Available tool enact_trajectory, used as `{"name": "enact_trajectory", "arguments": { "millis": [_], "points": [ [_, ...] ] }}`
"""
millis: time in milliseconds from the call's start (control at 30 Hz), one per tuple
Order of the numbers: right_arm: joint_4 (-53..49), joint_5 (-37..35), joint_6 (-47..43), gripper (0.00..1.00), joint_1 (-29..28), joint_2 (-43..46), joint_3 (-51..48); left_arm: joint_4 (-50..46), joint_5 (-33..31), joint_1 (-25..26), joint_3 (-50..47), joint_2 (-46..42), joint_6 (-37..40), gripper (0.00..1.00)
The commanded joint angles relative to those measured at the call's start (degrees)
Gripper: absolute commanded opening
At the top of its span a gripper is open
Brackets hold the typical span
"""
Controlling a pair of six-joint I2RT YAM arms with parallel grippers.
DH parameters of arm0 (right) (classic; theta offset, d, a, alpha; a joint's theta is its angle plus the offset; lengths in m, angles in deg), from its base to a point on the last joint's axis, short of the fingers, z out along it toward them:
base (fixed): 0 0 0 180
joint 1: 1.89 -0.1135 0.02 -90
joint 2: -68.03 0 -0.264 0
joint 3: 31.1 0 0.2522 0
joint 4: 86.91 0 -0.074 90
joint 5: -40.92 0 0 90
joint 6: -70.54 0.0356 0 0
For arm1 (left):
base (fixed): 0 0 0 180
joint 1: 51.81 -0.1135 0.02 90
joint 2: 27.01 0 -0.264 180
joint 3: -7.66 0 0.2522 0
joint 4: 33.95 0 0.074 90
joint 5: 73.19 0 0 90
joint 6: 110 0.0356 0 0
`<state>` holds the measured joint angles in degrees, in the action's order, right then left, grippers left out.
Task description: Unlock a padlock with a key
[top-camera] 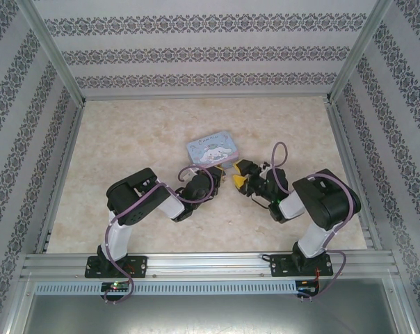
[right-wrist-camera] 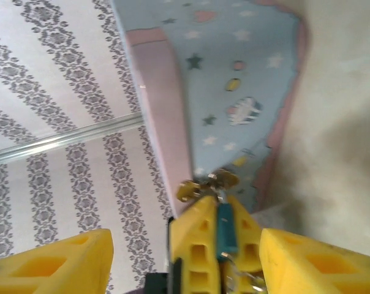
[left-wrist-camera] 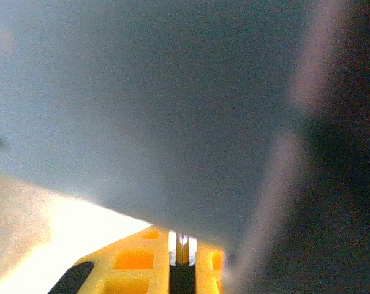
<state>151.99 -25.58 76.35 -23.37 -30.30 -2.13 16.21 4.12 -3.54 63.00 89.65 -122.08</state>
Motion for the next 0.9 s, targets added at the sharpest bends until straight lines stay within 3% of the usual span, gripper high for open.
{"name": "enact_trajectory", "arguments": {
  "millis": [0,267,867],
  "points": [
    [-2.54,2.91,-4.55,0.63,0.50,1.37,-1.87,3.23,0.86,-0.28,0.34,0.90,0.79,0.00],
    [-5.21,5.45,-10.01,0.49,-0.13,4.29,-3.95,2.79,1.70,-0.46,-0.12,0.48,1.54,0.00],
    [-3.80,1.10,-7.75,0.33,-5.68,4.34,-1.81,2.00,2.67,-0.46,0.52,0.15,2.24,0.00]
  ]
}}
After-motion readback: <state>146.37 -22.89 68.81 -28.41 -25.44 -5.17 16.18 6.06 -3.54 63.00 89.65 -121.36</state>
